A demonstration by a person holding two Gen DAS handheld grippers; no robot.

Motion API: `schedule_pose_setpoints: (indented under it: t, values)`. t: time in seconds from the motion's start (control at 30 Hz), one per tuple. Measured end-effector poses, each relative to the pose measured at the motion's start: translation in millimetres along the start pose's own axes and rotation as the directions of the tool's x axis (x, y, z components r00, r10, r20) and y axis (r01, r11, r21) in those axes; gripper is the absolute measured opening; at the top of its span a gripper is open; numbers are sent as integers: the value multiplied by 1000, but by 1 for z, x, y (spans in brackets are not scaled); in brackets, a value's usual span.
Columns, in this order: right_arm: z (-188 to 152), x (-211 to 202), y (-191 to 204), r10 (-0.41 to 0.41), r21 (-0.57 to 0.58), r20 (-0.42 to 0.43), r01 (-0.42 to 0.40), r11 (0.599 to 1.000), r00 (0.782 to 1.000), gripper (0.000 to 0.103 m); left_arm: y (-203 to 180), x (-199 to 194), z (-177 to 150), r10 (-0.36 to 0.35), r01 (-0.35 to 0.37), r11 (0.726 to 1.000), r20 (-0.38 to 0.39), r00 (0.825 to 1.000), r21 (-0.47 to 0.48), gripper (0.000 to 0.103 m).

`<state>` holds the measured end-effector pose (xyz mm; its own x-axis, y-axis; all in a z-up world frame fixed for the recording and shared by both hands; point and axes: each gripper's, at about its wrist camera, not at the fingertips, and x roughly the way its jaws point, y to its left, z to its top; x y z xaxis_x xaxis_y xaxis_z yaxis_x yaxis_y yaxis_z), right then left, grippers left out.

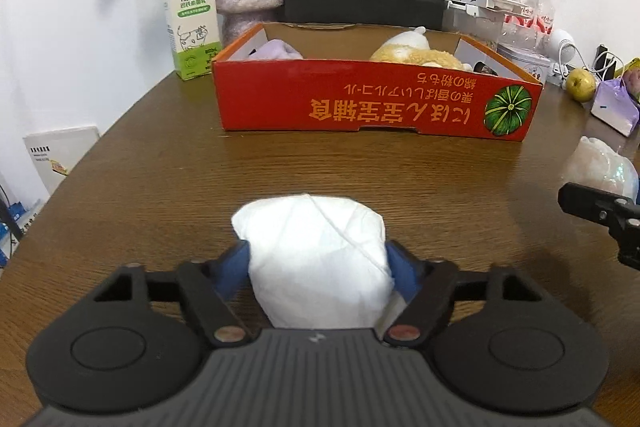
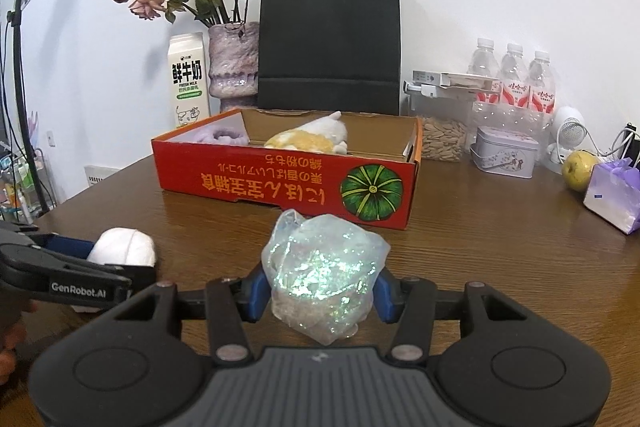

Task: Organize objects
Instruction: 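Lift the white cloth and plastic bag and carry both over the box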

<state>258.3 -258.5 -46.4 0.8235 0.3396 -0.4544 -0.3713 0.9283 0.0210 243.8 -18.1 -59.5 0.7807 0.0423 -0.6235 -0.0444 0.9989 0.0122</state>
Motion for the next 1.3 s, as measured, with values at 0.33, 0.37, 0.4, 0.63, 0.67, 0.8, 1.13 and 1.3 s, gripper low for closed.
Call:
schedule_pose_setpoints:
  t: [0.33,0.37,0.4,0.63,0.67,0.8,1.13,1.3]
  values:
    - [0,-7,5,10,-10,20,-10,1000,1000,50,-7,-32,2,-38,37,999,99,994,8,69]
    - [2,-7,6,16,-9,23,-15,1000,1000,50,-9,-33,4,-24,22,1000,110,994,17,70]
    - [4,-7,6,21,-8,26,-21,1000,999,50,-11,-34,6,-12,10,1000,117,993,21,70]
    - [26,-5,11,40,-8,60,-39,999,997,50,-14,-41,28,-26,29,999,140,990,-16,70]
    - [29,-5,12,41,-8,64,-41,999,997,50,-14,-42,32,-26,29,999,147,989,-15,70]
    - [42,-3,13,47,-11,80,-46,999,996,50,-17,-44,47,-26,30,999,177,984,-20,70]
    - [71,26,11,44,-3,120,-44,999,992,50,-19,-25,85,-1,17,998,227,974,-66,70]
    - [79,45,5,45,2,127,-45,999,991,50,-18,-10,101,-5,26,996,241,971,-83,70]
